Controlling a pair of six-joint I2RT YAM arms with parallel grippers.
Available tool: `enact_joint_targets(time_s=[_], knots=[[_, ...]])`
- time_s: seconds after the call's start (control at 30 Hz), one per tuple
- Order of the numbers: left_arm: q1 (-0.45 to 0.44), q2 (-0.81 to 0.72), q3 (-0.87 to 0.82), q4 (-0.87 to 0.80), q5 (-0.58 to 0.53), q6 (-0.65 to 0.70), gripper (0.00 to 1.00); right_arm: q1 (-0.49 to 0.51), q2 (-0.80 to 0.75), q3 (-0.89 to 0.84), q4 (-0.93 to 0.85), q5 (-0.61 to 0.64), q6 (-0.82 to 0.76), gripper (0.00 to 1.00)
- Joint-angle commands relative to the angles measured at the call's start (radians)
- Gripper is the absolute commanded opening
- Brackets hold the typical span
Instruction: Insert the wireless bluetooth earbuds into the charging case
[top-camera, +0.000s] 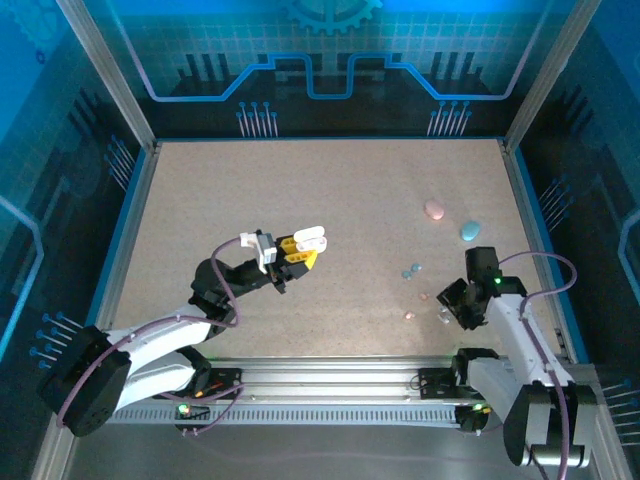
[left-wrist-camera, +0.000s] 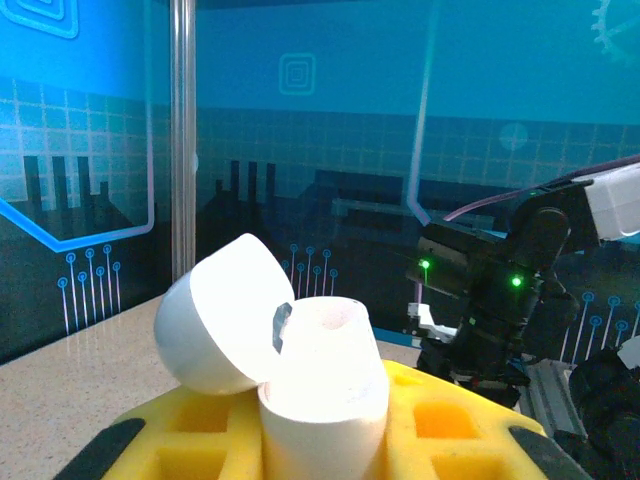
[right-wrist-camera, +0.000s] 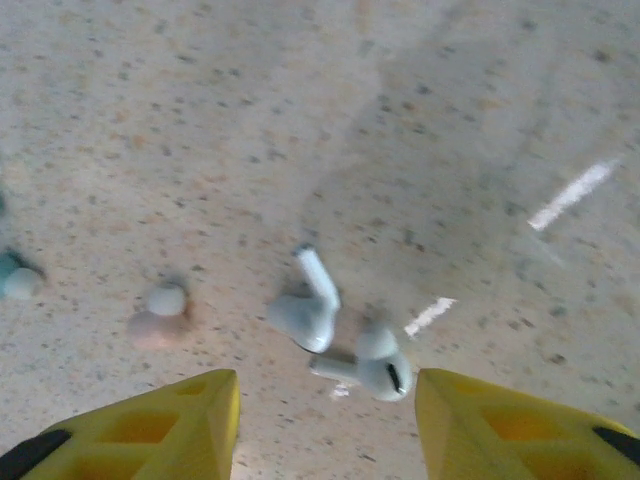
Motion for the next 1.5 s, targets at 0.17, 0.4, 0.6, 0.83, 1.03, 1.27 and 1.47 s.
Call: enact_joint_targets(time_s=[0.17,0.4,0.6,0.83,1.03,1.27,1.47], knots=[[-0.005,-0.021,-0.007,0.018,-0.006,0.018,0.13,0.017,-0.023,-0.045,-0.072,0.021,0.074,0.46],[-0.006,-0.015,-0.005,0.018,-0.008,0.020,0.13,0.019,0.048,-0.070,0.007,-0.013,0.048,0.45],[-0.006,-0.011,-0.004,0.012,-0.011,0.022,0.14,0.020,0.095,-0.066,0.046,-0.033,0.026,0.44],[-0.005,-0.003,-0.002,0.012,-0.015,0.024,0.14,0.020,0.106,-0.055,0.042,0.009,0.002,0.40],[-0.005,0.002,0.002,0.009,-0.014,0.024,0.14,0.021,0.135,-0.048,0.062,0.016,-0.028,0.37],[-0.004,0.007,0.004,0.008,-0.015,0.023,0.14,0.020,0.169,-0.056,0.097,-0.021,-0.052,0.26],[-0.004,0.006,0.004,0.008,-0.014,0.022,0.14,0.025,0.151,-0.047,0.074,-0.024,-0.086,0.23]])
